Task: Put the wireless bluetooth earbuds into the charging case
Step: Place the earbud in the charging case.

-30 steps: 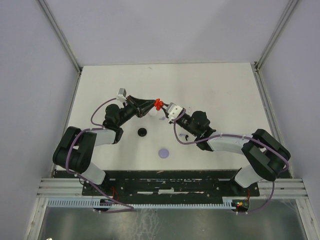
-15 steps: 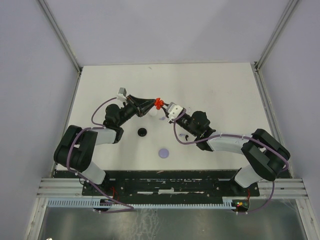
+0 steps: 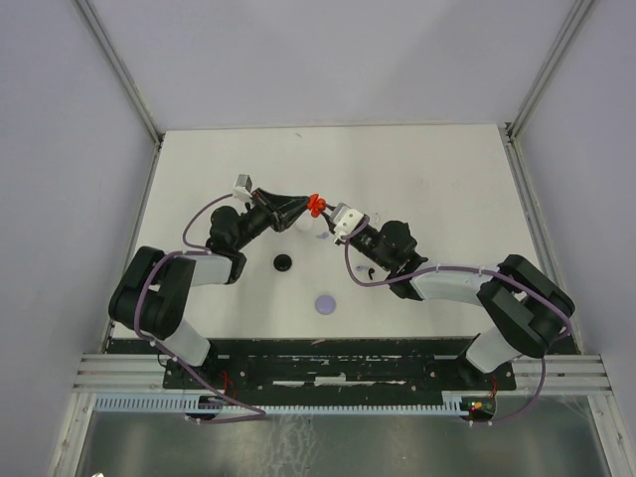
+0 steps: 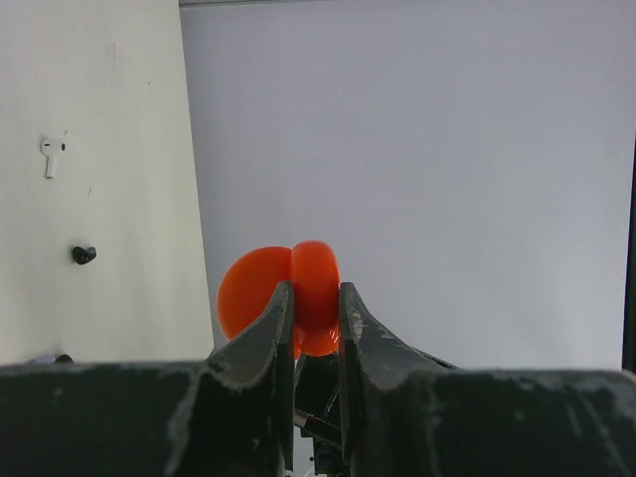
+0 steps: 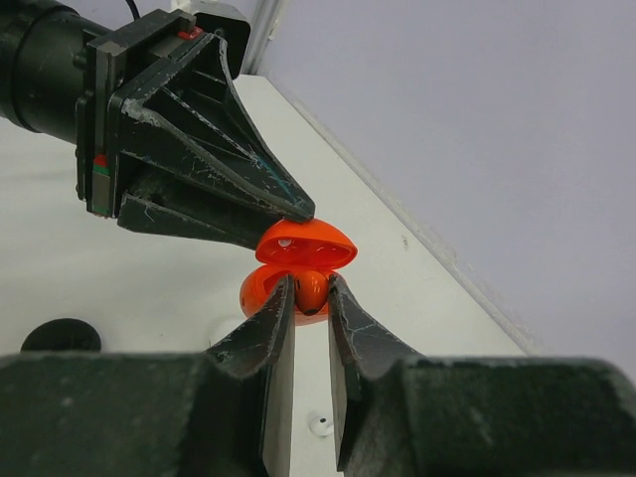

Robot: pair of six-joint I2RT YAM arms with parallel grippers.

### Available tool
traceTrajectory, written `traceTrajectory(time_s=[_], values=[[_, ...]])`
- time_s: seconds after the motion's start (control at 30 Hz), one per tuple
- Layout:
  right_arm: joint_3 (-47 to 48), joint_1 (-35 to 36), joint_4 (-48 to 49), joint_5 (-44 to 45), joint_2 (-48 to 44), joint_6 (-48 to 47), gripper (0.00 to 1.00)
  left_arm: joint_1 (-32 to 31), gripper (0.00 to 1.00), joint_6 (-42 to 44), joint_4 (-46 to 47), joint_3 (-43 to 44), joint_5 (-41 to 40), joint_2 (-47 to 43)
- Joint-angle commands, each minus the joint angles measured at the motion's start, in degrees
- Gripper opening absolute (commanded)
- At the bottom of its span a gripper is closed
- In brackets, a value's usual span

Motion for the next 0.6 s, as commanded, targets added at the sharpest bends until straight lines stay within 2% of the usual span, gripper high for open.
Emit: traceTrajectory(time_s=[0.0,0.17,0.4,0.57], values=[[2.1,0.4,2.1,0.8,0.7,1.1,0.25,-0.3,0.03,-2.1,5.4,2.2,-0.3,0.6],[2.3,0.4,2.3,0.9,1.0,1.2,0.35,-0.3,0.03,-2.4,6.0,2.3,-0.4,1.5],[2.7,0.4,3.6,1.0,1.0,1.4,0.42,-0.3,0.03,-2.6,6.5,2.3,-0.4,2.6],[2.6,0.4,4.7,2.1,-2.3,3.2,0.49,-0.3,0.03,-2.2,6.6,2.4,-0.6,3.5]])
